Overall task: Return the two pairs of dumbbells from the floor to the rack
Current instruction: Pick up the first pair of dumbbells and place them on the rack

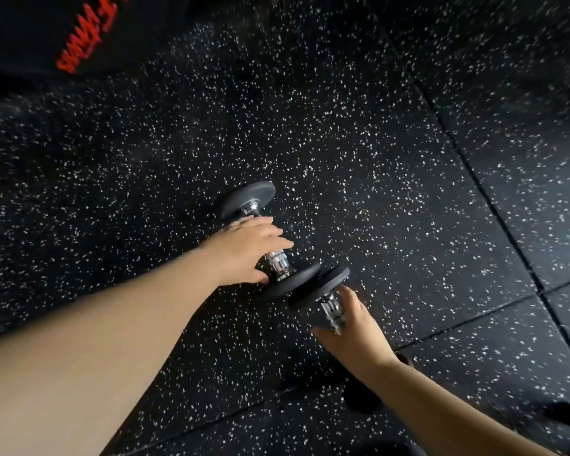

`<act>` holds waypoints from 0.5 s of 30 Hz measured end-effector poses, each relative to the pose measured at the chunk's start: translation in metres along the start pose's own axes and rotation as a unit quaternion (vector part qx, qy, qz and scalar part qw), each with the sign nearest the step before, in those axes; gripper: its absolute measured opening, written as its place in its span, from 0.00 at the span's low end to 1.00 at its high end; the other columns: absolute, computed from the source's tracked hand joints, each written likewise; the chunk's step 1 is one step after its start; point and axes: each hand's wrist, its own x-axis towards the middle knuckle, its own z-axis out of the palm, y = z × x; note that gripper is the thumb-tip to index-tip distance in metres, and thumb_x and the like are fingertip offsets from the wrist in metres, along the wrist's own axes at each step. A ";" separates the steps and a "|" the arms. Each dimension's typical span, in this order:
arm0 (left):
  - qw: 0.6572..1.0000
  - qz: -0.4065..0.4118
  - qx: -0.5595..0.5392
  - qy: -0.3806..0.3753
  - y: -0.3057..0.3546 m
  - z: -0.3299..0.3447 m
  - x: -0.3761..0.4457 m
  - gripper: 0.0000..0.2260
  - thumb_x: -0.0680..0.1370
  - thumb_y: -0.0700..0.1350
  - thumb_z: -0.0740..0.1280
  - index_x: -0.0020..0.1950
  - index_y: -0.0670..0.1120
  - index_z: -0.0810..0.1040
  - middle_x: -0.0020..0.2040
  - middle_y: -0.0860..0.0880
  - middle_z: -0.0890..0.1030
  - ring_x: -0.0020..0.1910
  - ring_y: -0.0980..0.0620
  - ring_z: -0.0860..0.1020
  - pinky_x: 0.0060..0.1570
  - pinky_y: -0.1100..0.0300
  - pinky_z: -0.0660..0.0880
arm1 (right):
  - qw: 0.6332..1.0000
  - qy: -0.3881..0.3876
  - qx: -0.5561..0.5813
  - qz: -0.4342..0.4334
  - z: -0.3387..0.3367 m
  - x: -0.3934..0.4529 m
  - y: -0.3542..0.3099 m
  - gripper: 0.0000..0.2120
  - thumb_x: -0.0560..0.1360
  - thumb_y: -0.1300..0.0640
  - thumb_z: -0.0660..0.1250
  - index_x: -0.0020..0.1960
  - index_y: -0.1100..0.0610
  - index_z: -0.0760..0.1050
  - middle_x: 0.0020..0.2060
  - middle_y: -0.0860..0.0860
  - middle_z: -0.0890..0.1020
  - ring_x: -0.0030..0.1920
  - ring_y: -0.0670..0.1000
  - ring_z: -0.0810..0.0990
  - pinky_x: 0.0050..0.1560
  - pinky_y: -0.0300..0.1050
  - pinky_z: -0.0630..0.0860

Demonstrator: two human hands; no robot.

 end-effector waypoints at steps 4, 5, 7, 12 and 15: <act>0.997 0.033 0.023 0.065 -0.001 0.003 0.015 0.22 0.69 0.53 0.73 0.63 0.58 0.75 0.60 0.57 0.74 0.67 0.53 0.64 0.68 0.61 0.47 | 0.999 0.008 0.040 0.029 0.006 0.007 0.007 0.31 0.69 0.53 0.73 0.68 0.49 0.65 0.58 0.50 0.77 0.53 0.50 0.77 0.50 0.39 0.69; 0.996 0.040 0.037 0.069 -0.003 0.005 0.018 0.19 0.69 0.52 0.73 0.59 0.58 0.77 0.56 0.57 0.75 0.63 0.53 0.67 0.67 0.62 0.49 | 0.998 0.009 0.044 0.038 0.008 0.008 0.010 0.28 0.69 0.54 0.74 0.66 0.50 0.68 0.53 0.48 0.79 0.52 0.50 0.78 0.48 0.38 0.69; 0.995 0.042 0.068 0.060 -0.003 0.009 0.021 0.14 0.68 0.50 0.72 0.52 0.59 0.77 0.51 0.58 0.75 0.59 0.53 0.68 0.70 0.58 0.55 | 0.998 0.006 0.040 0.051 0.010 0.009 0.015 0.22 0.70 0.54 0.73 0.61 0.51 0.71 0.43 0.43 0.78 0.45 0.49 0.78 0.42 0.38 0.68; 0.985 0.073 0.153 0.019 -0.010 0.014 0.026 0.11 0.67 0.47 0.72 0.45 0.57 0.76 0.42 0.58 0.72 0.49 0.53 0.66 0.62 0.56 0.59 | 0.999 0.000 0.033 0.037 0.016 0.014 0.020 0.14 0.70 0.53 0.72 0.53 0.50 0.71 0.34 0.41 0.76 0.36 0.47 0.75 0.33 0.36 0.68; 0.970 0.102 0.218 -0.026 -0.012 0.014 0.026 0.09 0.68 0.49 0.72 0.43 0.56 0.74 0.39 0.57 0.70 0.44 0.53 0.66 0.53 0.54 0.65 | 0.999 0.002 0.037 0.032 0.017 0.015 0.023 0.12 0.71 0.52 0.71 0.48 0.47 0.69 0.32 0.42 0.76 0.32 0.41 0.72 0.32 0.32 0.66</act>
